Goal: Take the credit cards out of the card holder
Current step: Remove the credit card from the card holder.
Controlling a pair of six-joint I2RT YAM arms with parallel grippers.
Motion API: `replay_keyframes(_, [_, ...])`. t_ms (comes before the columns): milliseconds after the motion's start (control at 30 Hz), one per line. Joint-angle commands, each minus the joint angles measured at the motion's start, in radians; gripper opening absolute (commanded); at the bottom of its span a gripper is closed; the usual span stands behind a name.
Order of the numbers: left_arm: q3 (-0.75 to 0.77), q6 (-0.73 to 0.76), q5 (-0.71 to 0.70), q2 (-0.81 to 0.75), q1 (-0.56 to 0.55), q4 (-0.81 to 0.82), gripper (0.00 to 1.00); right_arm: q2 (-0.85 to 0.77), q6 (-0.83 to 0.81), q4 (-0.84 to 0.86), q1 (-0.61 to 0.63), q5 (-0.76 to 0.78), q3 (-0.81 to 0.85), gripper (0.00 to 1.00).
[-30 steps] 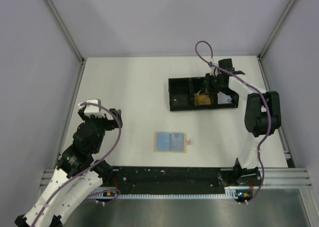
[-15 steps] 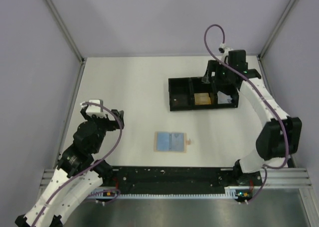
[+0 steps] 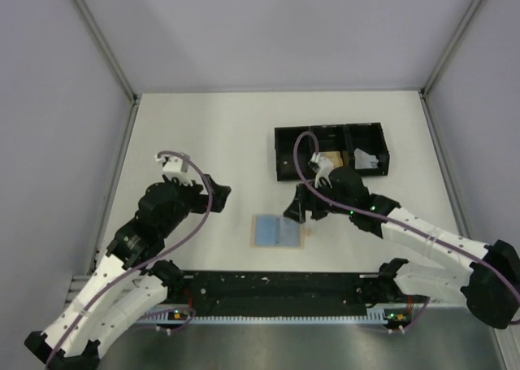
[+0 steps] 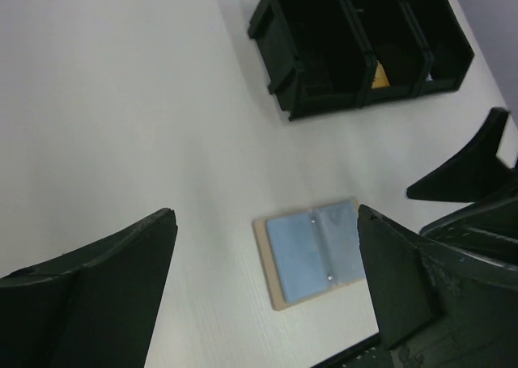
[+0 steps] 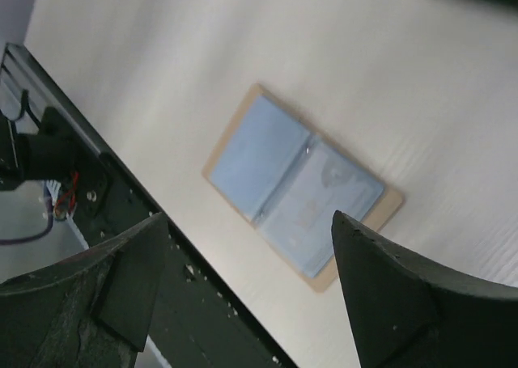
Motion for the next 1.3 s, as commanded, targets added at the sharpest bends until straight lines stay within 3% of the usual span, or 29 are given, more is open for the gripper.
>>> replay_keyframes(0, [-0.076,-0.198,0.184,0.094,-0.055,0.126,0.95,0.013,0.206,0.264,0.077,0.055,-0.14,0.79])
replay_keyframes(200, [-0.153,-0.337,0.034,0.232,-0.307,0.345,0.88,0.053,0.307,0.389,0.089,0.092,-0.296,0.7])
replay_keyframes(300, [-0.145,-0.373,0.043,0.348,-0.351,0.396,0.84,0.086,0.317,0.422,0.089,0.065,-0.312,0.69])
replay_keyframes(467, [-0.099,-0.381,0.061,0.516,-0.377,0.407,0.82,0.129,0.321,0.43,0.091,0.06,-0.316,0.68])
replay_keyframes(700, [-0.119,-0.434,0.02,0.6,-0.377,0.422,0.79,0.2,0.337,0.426,0.091,0.049,-0.322,0.67])
replay_keyframes(900, [-0.123,-0.494,-0.022,0.68,-0.377,0.358,0.61,0.214,0.351,0.433,0.089,0.054,-0.341,0.67])
replay_keyframes(1267, [-0.116,-0.528,-0.002,0.813,-0.377,0.293,0.46,0.224,0.354,0.44,0.091,0.028,-0.327,0.67])
